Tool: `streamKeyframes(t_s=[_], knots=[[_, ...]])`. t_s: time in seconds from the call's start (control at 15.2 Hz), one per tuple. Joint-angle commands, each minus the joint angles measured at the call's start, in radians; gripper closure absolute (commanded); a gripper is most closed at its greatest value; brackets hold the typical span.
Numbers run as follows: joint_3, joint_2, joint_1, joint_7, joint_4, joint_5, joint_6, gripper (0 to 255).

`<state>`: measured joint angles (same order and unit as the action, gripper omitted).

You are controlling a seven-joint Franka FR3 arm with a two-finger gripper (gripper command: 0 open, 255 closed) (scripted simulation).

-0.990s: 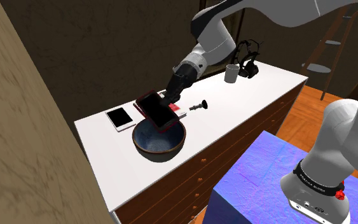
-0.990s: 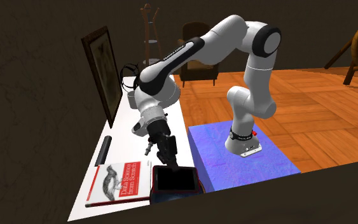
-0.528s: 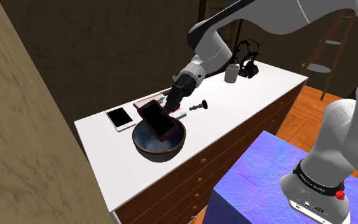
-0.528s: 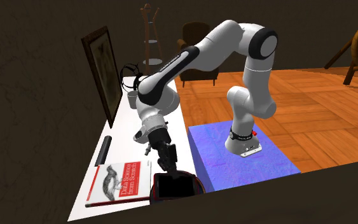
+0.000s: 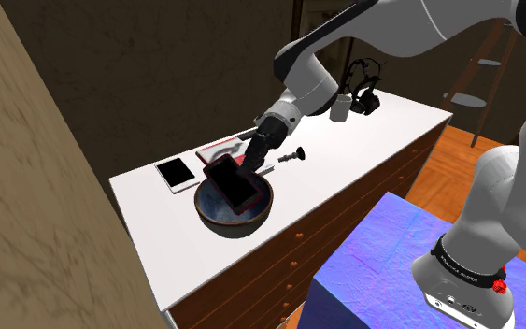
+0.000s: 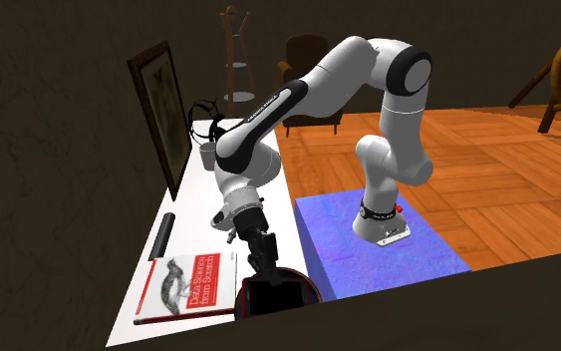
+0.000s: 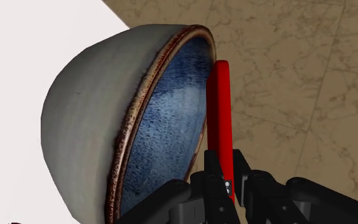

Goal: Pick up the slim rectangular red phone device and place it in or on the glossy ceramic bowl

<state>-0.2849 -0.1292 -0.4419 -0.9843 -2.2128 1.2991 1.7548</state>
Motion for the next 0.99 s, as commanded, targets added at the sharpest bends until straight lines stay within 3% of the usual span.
streamKeyframes(t_s=[0.0, 0.13, 0.2, 0.53, 0.79, 0.92], knots=[[0.0, 0.0, 0.0, 0.0, 0.0, 0.0, 0.0, 255], [0.0, 0.0, 0.0, 0.0, 0.0, 0.0, 0.0, 255], [0.0, 0.0, 0.0, 0.0, 0.0, 0.0, 0.0, 0], [0.0, 0.0, 0.0, 0.0, 0.0, 0.0, 0.0, 0], [-0.05, 0.015, 0.054, 0.014, 0.027, -0.072, -0.086, 0], [-0.05, 0.015, 0.054, 0.014, 0.027, -0.072, -0.086, 0]])
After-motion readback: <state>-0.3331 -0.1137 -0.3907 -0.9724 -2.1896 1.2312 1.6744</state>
